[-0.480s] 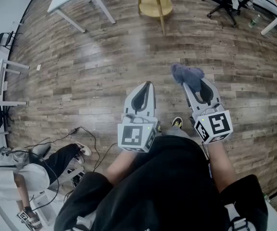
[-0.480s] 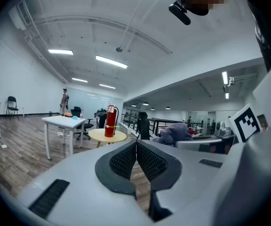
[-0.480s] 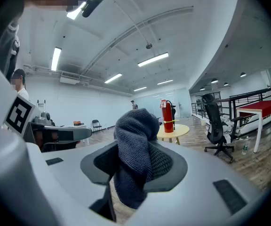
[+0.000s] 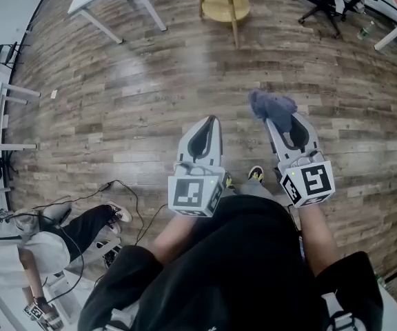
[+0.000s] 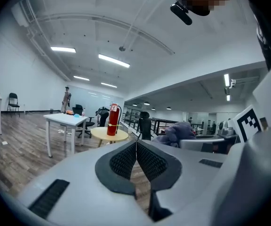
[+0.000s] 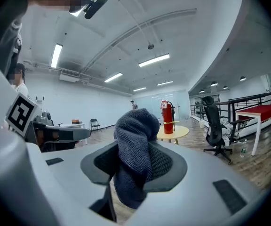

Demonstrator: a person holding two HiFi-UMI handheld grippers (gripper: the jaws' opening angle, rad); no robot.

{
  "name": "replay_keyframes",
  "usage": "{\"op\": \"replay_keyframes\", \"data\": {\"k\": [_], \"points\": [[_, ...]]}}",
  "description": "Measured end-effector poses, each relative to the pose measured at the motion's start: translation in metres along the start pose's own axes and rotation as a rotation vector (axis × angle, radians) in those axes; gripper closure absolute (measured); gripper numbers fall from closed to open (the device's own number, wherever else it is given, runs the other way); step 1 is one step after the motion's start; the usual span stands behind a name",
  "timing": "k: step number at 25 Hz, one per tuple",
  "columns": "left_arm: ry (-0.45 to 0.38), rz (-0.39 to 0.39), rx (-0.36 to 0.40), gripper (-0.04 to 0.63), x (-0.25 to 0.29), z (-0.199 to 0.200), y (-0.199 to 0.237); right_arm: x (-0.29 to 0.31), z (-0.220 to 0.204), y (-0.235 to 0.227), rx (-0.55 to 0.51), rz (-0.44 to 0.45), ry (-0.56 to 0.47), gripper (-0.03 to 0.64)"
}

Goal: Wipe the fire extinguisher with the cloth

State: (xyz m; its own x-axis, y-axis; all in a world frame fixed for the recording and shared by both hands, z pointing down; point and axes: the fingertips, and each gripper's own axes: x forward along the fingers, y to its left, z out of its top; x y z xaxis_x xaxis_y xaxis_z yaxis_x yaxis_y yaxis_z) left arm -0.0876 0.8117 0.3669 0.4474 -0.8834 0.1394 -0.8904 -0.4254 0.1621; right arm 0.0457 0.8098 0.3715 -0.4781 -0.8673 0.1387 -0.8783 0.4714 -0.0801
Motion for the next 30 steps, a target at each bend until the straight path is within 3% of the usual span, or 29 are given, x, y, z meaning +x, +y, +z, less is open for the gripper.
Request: {"op": "replay_keyframes", "data": {"k": [11,30], "points": [[0.004,0.008,-0.023,0.572,0.011,0.001,0.038,0.027,0.0,-0.002,0.034,-0.025,0.029,0.463],[0.027,0.063,0.039,0.572,0.204,0.034,0.026,0.145,0.026,-0.167,0.074,0.041,-0.009,0.463]]}}
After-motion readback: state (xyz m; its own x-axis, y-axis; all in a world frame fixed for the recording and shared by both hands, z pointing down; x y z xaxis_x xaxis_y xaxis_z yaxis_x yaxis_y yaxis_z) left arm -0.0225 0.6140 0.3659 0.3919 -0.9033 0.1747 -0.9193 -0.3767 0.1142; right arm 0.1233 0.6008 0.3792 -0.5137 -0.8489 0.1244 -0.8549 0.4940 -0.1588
